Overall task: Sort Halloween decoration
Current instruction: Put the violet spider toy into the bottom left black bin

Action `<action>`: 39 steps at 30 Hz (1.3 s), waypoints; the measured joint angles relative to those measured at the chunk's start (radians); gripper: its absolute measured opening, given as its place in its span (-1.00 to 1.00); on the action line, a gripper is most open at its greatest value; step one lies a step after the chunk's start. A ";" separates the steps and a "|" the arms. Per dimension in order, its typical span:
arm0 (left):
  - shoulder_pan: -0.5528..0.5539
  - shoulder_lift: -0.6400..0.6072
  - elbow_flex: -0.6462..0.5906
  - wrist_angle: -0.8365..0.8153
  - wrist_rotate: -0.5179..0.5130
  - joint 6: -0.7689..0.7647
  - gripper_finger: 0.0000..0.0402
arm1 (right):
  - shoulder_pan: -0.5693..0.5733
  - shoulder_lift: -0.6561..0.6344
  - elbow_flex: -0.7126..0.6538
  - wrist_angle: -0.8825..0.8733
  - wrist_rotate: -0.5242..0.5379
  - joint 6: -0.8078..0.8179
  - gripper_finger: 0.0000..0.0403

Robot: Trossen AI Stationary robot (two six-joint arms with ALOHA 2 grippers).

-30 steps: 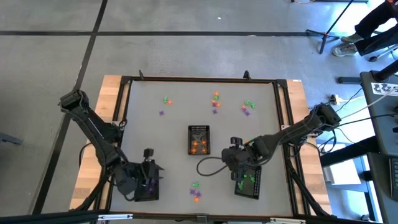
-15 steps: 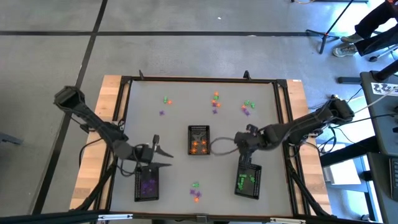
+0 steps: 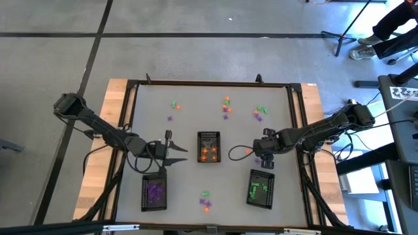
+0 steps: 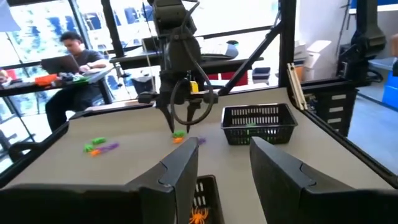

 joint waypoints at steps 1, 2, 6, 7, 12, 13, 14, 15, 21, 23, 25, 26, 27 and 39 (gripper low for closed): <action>0.012 0.000 0.000 -0.001 0.016 0.000 -0.32 | 0.000 0.000 0.000 0.003 -0.005 -0.013 -0.17; 0.022 0.000 0.000 -0.002 0.030 0.000 -0.32 | 0.000 0.000 0.000 0.009 -0.005 -0.033 -0.17; 0.064 0.000 0.000 -0.001 0.065 0.000 -0.32 | 0.000 0.000 0.000 0.023 -0.018 -0.084 -0.17; 0.075 0.000 0.000 -0.001 0.065 -0.001 -0.32 | 0.000 0.000 0.000 0.030 -0.030 -0.094 -0.17; 0.108 0.000 0.000 -0.005 0.065 -0.024 -0.32 | 0.000 0.000 0.000 0.051 -0.129 -0.146 -0.17; 0.111 0.000 0.000 -0.005 0.066 -0.027 -0.32 | 0.000 0.000 0.000 0.051 -0.152 -0.160 -0.17; 0.114 0.000 0.000 -0.005 0.066 -0.030 -0.32 | 0.000 0.000 0.000 0.051 -0.172 -0.168 -0.17; 0.115 0.000 0.000 -0.007 0.066 -0.032 -0.32 | 0.000 0.000 0.000 0.052 -0.181 -0.179 -0.17; 0.115 0.001 0.000 -0.027 0.063 -0.054 -0.32 | 0.000 0.000 0.001 0.100 -0.166 -0.231 -0.17; 0.115 0.001 0.000 -0.028 0.061 -0.059 -0.32 | 0.000 0.000 0.001 0.114 -0.161 -0.240 -0.17; 0.115 0.001 0.000 -0.029 0.061 -0.062 -0.32 | 0.000 0.000 0.001 0.127 -0.161 -0.247 -0.17; 0.115 0.001 0.000 -0.030 0.061 -0.062 -0.32 | 0.000 0.000 0.001 0.128 -0.161 -0.252 -0.17; 0.114 0.001 0.000 -0.031 0.061 -0.062 -0.32 | 0.000 0.000 0.001 0.127 -0.161 -0.258 -0.17; 0.113 0.001 0.000 -0.113 0.061 -0.087 -0.32 | 0.000 0.075 0.001 0.148 -0.195 -0.262 -0.17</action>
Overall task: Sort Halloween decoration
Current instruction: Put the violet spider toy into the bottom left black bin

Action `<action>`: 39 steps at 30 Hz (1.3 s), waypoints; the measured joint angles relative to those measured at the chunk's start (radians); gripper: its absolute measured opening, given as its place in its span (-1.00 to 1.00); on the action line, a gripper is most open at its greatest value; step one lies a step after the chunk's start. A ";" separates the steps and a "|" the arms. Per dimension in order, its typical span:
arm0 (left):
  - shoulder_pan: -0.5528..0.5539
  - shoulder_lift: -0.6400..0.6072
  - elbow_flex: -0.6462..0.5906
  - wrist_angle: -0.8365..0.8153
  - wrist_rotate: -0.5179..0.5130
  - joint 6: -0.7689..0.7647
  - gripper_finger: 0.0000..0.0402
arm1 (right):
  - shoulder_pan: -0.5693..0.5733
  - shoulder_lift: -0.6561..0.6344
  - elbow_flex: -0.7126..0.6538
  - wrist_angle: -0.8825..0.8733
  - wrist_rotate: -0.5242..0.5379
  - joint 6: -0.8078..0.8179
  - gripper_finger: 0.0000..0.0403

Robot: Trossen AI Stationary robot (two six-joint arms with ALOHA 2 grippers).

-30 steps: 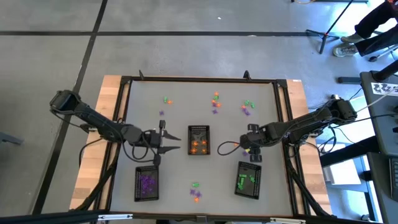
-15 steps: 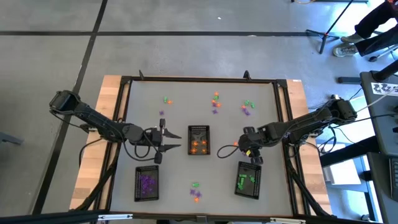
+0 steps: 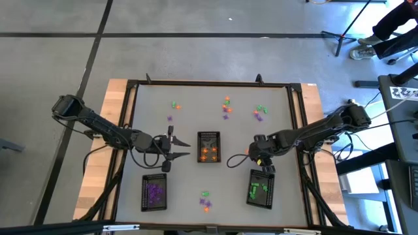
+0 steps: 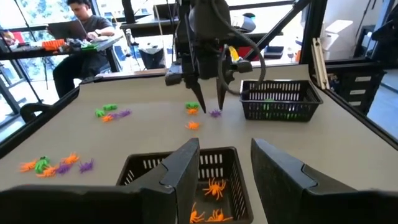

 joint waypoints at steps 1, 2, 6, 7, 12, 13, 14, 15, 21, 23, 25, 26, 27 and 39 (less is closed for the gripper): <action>0.000 0.000 0.000 0.001 0.000 0.000 -0.32 | 0.000 0.013 0.000 0.000 -0.006 0.000 -0.17; 0.000 0.000 0.000 0.001 0.000 0.000 -0.32 | 0.000 0.026 0.000 0.000 -0.011 -0.001 -0.17; 0.000 0.000 0.000 0.002 -0.001 0.000 -0.32 | 0.000 0.064 0.003 -0.004 -0.009 -0.006 -0.17; 0.000 0.000 0.000 0.002 -0.002 0.000 -0.32 | 0.000 0.069 0.003 -0.005 0.007 -0.007 -0.17; 0.000 0.000 0.000 0.002 -0.004 0.000 -0.32 | 0.001 0.066 0.005 -0.045 0.116 -0.006 -0.17; 0.000 0.000 0.000 0.001 -0.004 0.000 -0.32 | 0.001 0.066 0.005 -0.053 0.138 -0.005 -0.17; 0.000 0.000 0.000 -0.002 -0.004 0.000 -0.32 | 0.001 0.066 0.005 -0.058 0.151 -0.004 -0.17; 0.000 0.000 0.000 -0.005 -0.004 0.000 -0.32 | 0.001 0.066 0.005 -0.060 0.156 -0.004 -0.17; 0.000 0.000 0.000 -0.019 -0.005 0.000 -0.32 | 0.001 0.067 0.003 -0.065 0.166 -0.003 -0.38; 0.000 0.000 0.000 -0.020 -0.005 0.001 -0.32 | 0.000 0.067 0.003 -0.066 0.167 0.002 -0.50; 0.000 0.000 0.000 -0.020 -0.004 0.001 -0.32 | 0.000 0.068 0.002 -0.067 0.167 0.010 -0.63; 0.000 0.000 0.000 -0.020 -0.005 0.001 -0.32 | 0.000 0.068 0.002 -0.067 0.168 0.019 -0.69; 0.000 0.000 0.000 -0.020 -0.005 0.002 -0.32 | 0.000 0.068 0.002 -0.068 0.169 0.026 -0.76; 0.000 0.000 0.000 -0.020 -0.005 0.008 -0.32 | -0.002 0.047 0.018 -0.144 0.212 0.074 -0.99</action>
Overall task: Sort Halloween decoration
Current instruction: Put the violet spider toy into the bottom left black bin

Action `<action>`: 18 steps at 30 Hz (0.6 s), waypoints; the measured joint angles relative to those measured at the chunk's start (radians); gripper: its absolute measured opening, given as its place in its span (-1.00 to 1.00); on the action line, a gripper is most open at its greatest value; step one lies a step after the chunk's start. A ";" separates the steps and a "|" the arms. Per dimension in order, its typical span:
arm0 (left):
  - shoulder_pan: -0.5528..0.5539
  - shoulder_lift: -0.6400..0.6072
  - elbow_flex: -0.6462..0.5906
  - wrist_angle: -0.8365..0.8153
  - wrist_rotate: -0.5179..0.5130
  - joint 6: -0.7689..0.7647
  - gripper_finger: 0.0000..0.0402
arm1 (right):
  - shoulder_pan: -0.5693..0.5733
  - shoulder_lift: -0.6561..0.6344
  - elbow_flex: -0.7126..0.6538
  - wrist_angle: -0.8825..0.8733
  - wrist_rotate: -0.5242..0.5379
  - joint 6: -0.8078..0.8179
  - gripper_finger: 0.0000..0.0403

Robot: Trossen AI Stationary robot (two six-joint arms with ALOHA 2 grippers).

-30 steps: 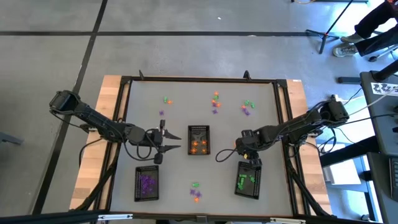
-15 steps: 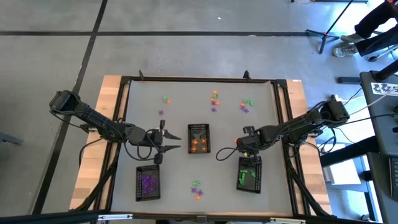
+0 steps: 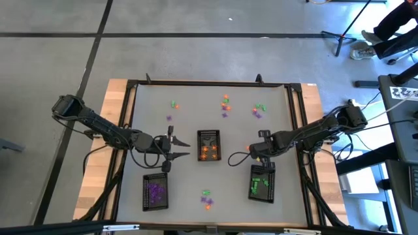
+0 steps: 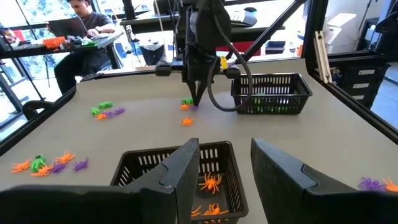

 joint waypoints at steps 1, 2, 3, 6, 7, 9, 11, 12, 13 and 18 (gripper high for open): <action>0.000 0.000 0.000 0.000 0.000 0.000 -0.32 | 0.000 -0.004 0.012 -0.008 0.015 0.000 -0.99; 0.000 0.000 0.000 0.000 0.000 0.000 -0.32 | 0.000 -0.011 0.022 -0.012 0.035 0.001 -0.98; 0.000 0.000 0.000 0.000 -0.001 0.000 -0.32 | 0.000 -0.016 0.030 -0.021 0.051 0.001 -0.98; 0.000 0.000 0.000 0.000 -0.013 0.000 -0.32 | 0.000 -0.021 0.054 -0.027 0.078 -0.002 -0.99; 0.000 0.000 0.000 0.000 -0.018 0.000 -0.32 | 0.000 -0.024 0.068 -0.023 0.086 -0.003 -0.99; 0.000 0.000 0.000 0.000 -0.032 0.000 -0.32 | 0.000 -0.025 0.091 -0.016 0.110 -0.016 -0.99; 0.004 0.000 0.000 0.004 -0.035 0.001 -0.32 | 0.000 -0.025 0.106 0.023 0.140 -0.029 -0.99; 0.007 0.000 0.000 0.004 -0.035 0.001 -0.32 | 0.000 -0.025 0.113 0.067 0.147 -0.039 -0.99; 0.010 0.000 0.000 0.005 -0.035 0.001 -0.32 | 0.000 -0.025 0.119 0.122 0.146 -0.054 -0.99; 0.019 0.000 0.000 0.012 -0.035 0.004 -0.32 | -0.001 -0.025 0.136 0.404 0.080 -0.134 -1.00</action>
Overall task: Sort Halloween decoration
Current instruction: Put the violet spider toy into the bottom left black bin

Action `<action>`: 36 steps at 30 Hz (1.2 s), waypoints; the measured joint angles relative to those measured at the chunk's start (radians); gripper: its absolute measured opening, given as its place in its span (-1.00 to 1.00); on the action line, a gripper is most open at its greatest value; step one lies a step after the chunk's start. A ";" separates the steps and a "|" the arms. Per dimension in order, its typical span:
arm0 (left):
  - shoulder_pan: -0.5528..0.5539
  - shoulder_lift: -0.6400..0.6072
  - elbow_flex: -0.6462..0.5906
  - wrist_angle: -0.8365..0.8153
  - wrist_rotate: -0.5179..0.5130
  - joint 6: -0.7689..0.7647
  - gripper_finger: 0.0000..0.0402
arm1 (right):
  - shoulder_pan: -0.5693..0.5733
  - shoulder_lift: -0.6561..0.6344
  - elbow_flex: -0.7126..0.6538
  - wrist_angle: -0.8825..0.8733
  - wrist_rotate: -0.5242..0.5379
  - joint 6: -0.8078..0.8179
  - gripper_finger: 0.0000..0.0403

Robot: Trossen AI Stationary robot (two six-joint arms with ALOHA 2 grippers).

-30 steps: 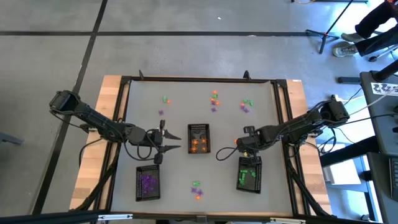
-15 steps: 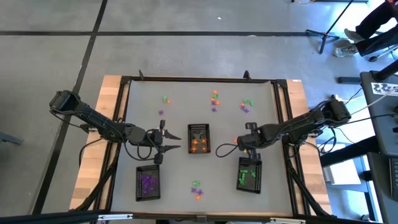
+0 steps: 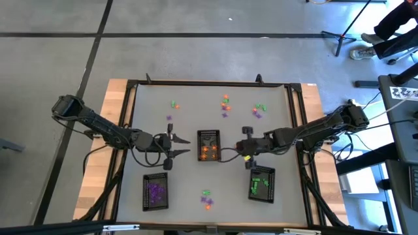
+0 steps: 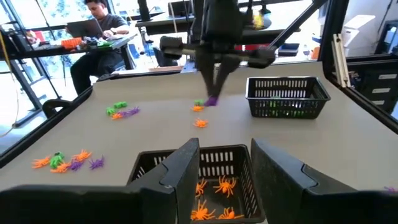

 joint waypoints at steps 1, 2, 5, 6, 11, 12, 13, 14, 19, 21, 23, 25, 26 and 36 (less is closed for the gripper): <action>0.000 0.000 0.000 0.009 0.000 0.008 -0.32 | -0.006 0.000 0.000 0.062 -0.022 -0.016 -1.00; 0.000 0.000 0.000 0.023 -0.001 0.020 -0.32 | -0.012 0.000 0.000 0.121 -0.059 -0.020 -1.00; 0.000 0.000 0.000 0.070 0.006 0.024 -0.32 | -0.038 0.008 0.000 0.307 -0.195 -0.022 -1.00; 0.000 0.001 0.000 0.078 0.011 0.024 -0.32 | -0.045 0.013 0.001 0.364 -0.243 -0.021 -1.00; -0.002 0.002 0.000 0.085 0.038 0.025 -0.32 | -0.079 0.063 0.001 0.604 -0.412 -0.018 -1.00; -0.003 0.002 0.000 0.091 0.040 0.025 -0.32 | -0.084 0.078 0.001 0.648 -0.434 -0.017 -1.00; -0.007 0.002 0.000 0.101 0.040 0.025 -0.32 | -0.086 0.094 0.001 0.688 -0.451 -0.015 -1.00; -0.009 0.002 0.000 0.117 0.041 0.026 -0.32 | -0.092 0.109 0.001 0.715 -0.464 -0.015 -1.00; -0.019 0.006 0.000 0.182 0.083 0.056 -0.32 | -0.104 0.200 0.001 0.872 -0.514 -0.016 -1.00; -0.025 0.015 0.000 0.202 0.092 0.072 -0.32 | -0.104 0.242 0.001 0.953 -0.534 -0.014 -1.00; -0.030 0.035 0.000 0.235 0.096 0.076 -0.32 | -0.104 0.276 0.001 1.018 -0.558 -0.011 -1.00; -0.030 0.063 0.000 0.270 0.103 0.075 -0.32 | -0.103 0.308 0.008 1.068 -0.589 0.000 -1.00; -0.030 0.080 0.000 0.293 0.125 0.072 -0.32 | -0.103 0.320 0.014 1.076 -0.606 0.002 -1.00; 0.000 0.257 0.002 0.546 0.272 0.065 -0.32 | -0.103 0.404 0.106 1.081 -0.661 -0.025 -1.00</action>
